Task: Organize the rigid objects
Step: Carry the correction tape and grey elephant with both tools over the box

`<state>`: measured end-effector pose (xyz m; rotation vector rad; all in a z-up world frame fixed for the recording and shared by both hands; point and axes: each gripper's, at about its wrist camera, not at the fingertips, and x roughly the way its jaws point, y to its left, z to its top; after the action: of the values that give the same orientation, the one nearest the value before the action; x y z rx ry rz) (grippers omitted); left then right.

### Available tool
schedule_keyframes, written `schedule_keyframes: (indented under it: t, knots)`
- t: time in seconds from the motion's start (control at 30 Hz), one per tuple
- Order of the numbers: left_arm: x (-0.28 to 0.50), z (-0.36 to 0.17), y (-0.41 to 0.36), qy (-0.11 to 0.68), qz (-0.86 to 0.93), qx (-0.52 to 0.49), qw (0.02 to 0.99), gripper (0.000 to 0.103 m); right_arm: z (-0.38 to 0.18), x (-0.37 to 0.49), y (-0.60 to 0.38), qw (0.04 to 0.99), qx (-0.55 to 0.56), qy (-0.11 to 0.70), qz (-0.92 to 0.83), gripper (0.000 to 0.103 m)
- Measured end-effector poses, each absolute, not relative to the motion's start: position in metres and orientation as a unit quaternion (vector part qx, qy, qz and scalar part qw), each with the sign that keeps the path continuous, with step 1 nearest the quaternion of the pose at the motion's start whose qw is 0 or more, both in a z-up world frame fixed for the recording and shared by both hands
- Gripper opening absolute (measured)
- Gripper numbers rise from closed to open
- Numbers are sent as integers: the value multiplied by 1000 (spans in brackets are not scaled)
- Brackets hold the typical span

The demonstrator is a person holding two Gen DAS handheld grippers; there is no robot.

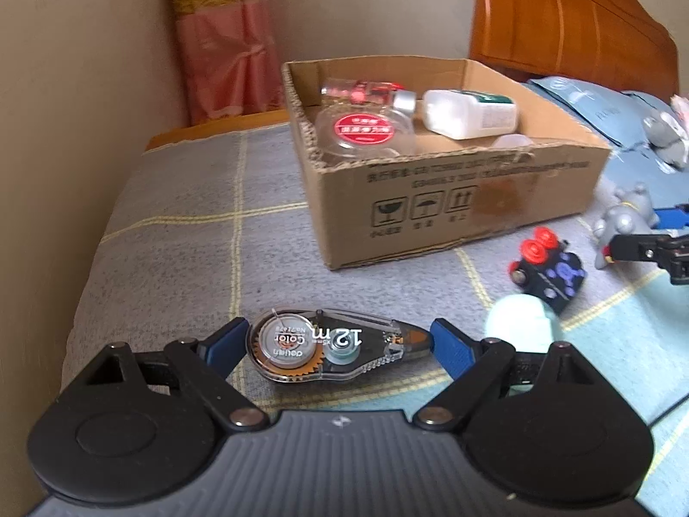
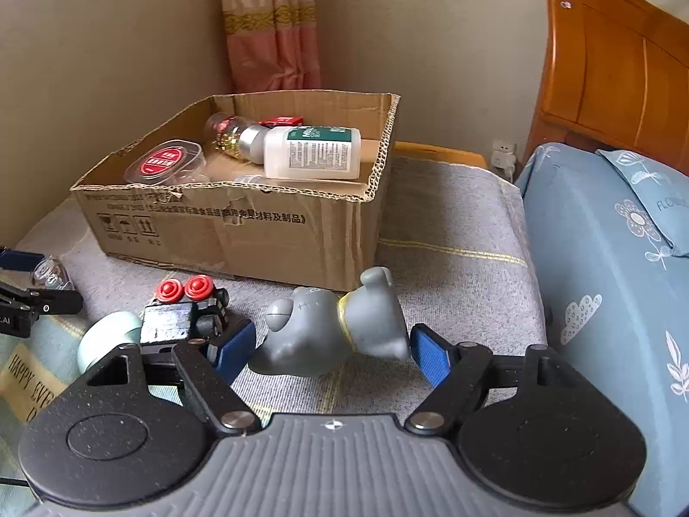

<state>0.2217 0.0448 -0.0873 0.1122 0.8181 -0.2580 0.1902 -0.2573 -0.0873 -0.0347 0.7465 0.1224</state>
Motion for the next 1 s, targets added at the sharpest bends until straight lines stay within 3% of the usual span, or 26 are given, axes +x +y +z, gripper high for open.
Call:
schedule_keyframes:
  t: [0.17,0.73,1.0]
  knots:
    - [219,-73,40,395,-147,67,904,89,-84,189,-259,928,-22,365,68,78]
    - [227,-50,34,385,-175,78,903,89,-101,207,-261,926,-68,360,88,90]
    - [232,-40,30,383,-194,84,899,89,-110,221,-259,920,-43,378,95,86]
